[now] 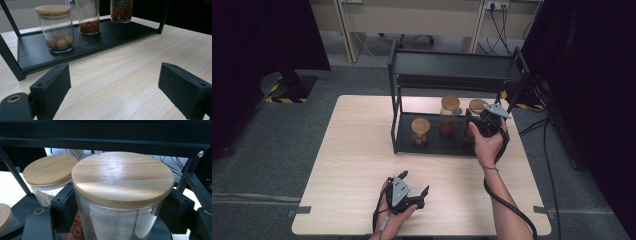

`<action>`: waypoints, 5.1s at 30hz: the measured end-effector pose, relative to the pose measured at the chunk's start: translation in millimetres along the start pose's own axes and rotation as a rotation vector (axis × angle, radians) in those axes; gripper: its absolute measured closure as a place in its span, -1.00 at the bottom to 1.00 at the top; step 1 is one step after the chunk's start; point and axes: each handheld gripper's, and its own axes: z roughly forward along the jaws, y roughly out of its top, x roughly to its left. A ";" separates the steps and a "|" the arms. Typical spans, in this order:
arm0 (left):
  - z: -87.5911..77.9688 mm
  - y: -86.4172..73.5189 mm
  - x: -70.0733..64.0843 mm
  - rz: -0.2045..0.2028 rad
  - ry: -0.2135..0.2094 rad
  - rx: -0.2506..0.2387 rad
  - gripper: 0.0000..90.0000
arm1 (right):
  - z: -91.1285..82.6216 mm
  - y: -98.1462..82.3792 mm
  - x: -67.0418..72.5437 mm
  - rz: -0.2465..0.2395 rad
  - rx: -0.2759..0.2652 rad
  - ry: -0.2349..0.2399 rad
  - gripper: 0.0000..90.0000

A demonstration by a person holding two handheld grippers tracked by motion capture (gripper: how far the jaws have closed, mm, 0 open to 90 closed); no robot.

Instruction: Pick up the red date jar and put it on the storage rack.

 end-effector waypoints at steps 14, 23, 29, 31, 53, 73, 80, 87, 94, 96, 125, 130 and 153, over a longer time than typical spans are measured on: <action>-0.1 -0.1 0.0 0.000 -0.001 -0.002 -0.77 | 8.6 -3.8 -0.5 0.011 0.015 -0.005 -0.43; 0.0 0.0 0.0 0.001 -0.001 -0.001 -0.77 | 13.2 -6.2 -2.0 0.015 0.025 -0.014 -0.43; 0.0 0.0 -0.1 0.001 -0.001 -0.001 -0.77 | 15.9 -7.0 -3.6 0.025 0.031 -0.020 -0.43; 0.0 0.0 -0.1 0.001 -0.001 -0.001 -0.77 | 16.8 -7.4 -4.1 0.023 0.032 -0.022 -0.43; 0.1 0.0 -0.2 0.003 -0.002 0.000 -0.77 | 19.9 -14.4 -5.8 0.027 0.040 -0.026 -0.43; 0.1 -0.1 -0.9 0.005 -0.003 -0.004 -0.77 | 15.1 -21.4 -3.0 0.011 0.020 -0.024 -0.44; 0.1 -0.1 -0.9 0.006 -0.003 -0.004 -0.77 | 14.6 -23.5 -0.5 0.002 0.016 -0.024 -0.45; 0.2 0.0 -1.0 0.005 -0.003 -0.004 -0.77 | 14.5 -24.3 -1.1 0.013 0.019 -0.018 -0.47; 0.4 0.0 -1.1 0.006 -0.004 -0.003 -0.77 | 15.4 -27.1 -2.8 0.028 0.037 -0.013 -0.59; 0.4 0.0 -1.1 0.006 -0.005 -0.003 -0.77 | 15.3 -28.1 -3.2 0.038 0.040 -0.010 -0.64; 0.4 0.0 -1.7 0.007 -0.003 -0.004 -0.77 | -8.7 -38.1 -7.4 0.055 0.046 0.031 -0.88; 0.4 0.0 -1.7 0.007 -0.004 -0.004 -0.77 | -14.7 -39.2 -4.9 0.050 0.040 0.044 -0.88; 0.4 0.0 -1.7 0.006 -0.003 -0.004 -0.77 | -34.2 -48.1 -2.1 0.038 0.038 0.064 -0.89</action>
